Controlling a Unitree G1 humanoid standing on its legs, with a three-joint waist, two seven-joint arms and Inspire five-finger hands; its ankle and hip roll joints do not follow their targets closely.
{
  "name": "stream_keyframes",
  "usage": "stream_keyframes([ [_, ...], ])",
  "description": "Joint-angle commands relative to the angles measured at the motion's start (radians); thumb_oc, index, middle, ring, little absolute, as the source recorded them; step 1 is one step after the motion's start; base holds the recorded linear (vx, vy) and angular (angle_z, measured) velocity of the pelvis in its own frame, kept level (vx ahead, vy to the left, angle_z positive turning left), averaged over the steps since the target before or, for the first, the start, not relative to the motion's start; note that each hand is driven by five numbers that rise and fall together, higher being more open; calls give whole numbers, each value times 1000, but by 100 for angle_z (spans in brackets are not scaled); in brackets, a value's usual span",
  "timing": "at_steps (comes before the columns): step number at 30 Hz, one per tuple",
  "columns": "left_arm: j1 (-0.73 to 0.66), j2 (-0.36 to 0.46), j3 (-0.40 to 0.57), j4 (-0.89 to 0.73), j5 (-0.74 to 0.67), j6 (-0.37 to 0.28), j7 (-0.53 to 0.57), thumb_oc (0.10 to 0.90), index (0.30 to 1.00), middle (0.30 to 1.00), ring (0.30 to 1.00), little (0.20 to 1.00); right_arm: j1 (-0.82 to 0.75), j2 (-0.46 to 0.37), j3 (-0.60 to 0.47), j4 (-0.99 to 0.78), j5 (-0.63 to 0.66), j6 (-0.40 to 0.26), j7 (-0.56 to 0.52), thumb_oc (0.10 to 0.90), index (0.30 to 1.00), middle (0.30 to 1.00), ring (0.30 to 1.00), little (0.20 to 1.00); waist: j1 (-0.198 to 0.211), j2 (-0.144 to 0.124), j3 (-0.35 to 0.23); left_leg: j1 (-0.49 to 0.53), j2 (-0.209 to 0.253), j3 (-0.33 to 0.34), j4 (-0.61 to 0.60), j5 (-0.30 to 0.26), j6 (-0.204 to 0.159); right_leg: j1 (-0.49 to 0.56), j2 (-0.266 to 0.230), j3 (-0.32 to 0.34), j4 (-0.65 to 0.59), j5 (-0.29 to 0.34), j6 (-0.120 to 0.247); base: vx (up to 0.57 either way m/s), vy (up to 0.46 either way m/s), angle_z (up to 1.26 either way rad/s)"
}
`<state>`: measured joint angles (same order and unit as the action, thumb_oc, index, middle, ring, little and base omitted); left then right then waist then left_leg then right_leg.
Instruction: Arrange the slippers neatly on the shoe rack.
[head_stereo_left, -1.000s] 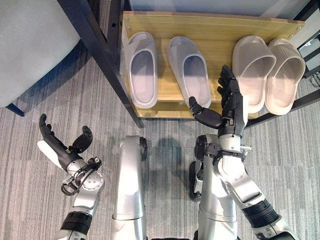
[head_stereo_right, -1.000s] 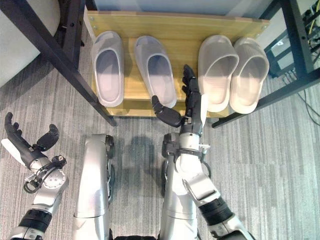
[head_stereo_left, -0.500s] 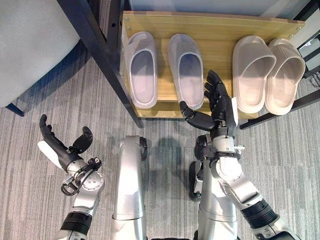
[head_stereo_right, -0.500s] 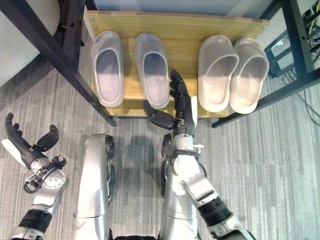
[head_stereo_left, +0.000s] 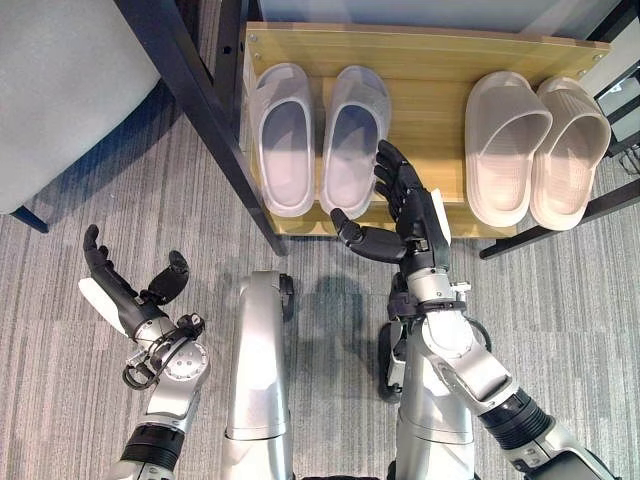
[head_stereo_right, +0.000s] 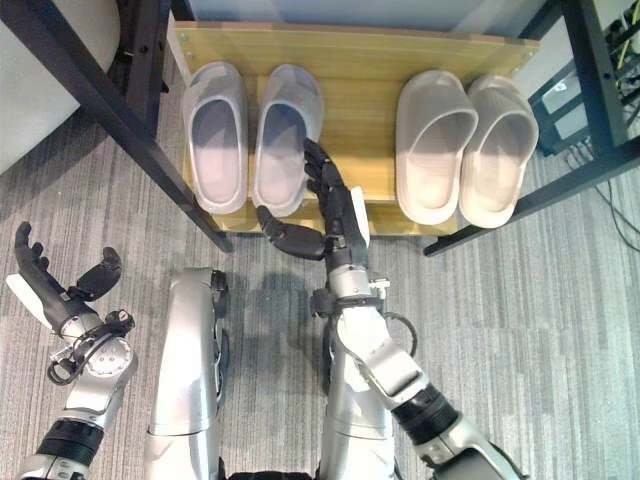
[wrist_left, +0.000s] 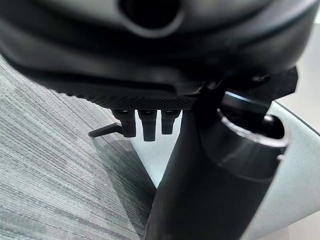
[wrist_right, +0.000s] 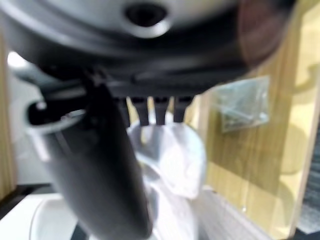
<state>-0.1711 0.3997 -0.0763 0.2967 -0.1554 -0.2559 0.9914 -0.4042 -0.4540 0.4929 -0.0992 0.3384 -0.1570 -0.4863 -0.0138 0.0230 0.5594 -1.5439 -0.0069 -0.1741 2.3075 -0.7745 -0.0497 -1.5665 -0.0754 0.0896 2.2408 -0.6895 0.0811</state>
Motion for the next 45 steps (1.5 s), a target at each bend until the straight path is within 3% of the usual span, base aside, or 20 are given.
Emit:
stream_keyframes([
  [1, -18, 47, 1, -73, 43, -61, 10, 800, 900, 900, 900, 900, -96, 27, -10, -125, -40, -92, 16, 800, 900, 900, 900, 900, 63, -27, -39, -26, -28, 2, 0, 28, 59, -3, -1, -25, -6, 14, -119, 0, 0, 0],
  [6, -10, 40, 3, -71, 40, -68, 12, 800, 900, 900, 900, 900, -63, 29, -50, -158, -105, -109, -19, 800, 900, 900, 900, 900, 57, -28, -39, -26, -26, 3, 3, 26, 60, -3, -1, -24, -5, 11, -119, 0, 0, 0],
  [9, 5, 30, 9, -73, 47, -81, 24, 800, 900, 900, 900, 900, -16, 43, -139, -201, -289, -109, -126, 800, 900, 900, 900, 900, 49, -28, -39, -26, -27, 4, 6, 25, 64, -3, -2, -26, -5, 9, -119, 0, 0, 0],
  [11, 14, 30, 5, -75, 61, -81, 28, 800, 900, 900, 900, 900, 8, 52, -169, -220, -344, -109, -163, 800, 900, 900, 900, 900, 46, -28, -39, -26, -28, 6, 7, 24, 65, -3, -3, -27, -4, 7, -119, 8, 8, 4],
  [16, 21, 28, -4, -74, 74, -78, 31, 800, 900, 900, 900, 900, 1, 52, -187, -190, -403, -81, -216, 800, 900, 900, 900, 900, 46, -25, -39, -26, -27, 9, 12, 24, 65, -3, -5, -29, 2, 4, -119, 0, 0, 0],
  [31, -15, 32, -12, -49, 19, -140, -10, 800, 900, 900, 900, 900, -268, 30, -193, 179, -132, -165, -216, 800, 900, 900, 900, 900, 89, -22, -39, -26, -34, -1, 24, 21, 56, -3, -13, -37, 18, 5, -118, 0, 0, 0],
  [45, -21, 31, -38, -30, -26, -172, -64, 800, 900, 900, 900, 900, -456, 10, -82, 353, 34, -176, -80, 800, 900, 900, 900, 900, 122, -10, -39, -26, -39, -8, 26, 20, 48, -3, -17, -37, 24, 7, -118, 0, -2, 1],
])
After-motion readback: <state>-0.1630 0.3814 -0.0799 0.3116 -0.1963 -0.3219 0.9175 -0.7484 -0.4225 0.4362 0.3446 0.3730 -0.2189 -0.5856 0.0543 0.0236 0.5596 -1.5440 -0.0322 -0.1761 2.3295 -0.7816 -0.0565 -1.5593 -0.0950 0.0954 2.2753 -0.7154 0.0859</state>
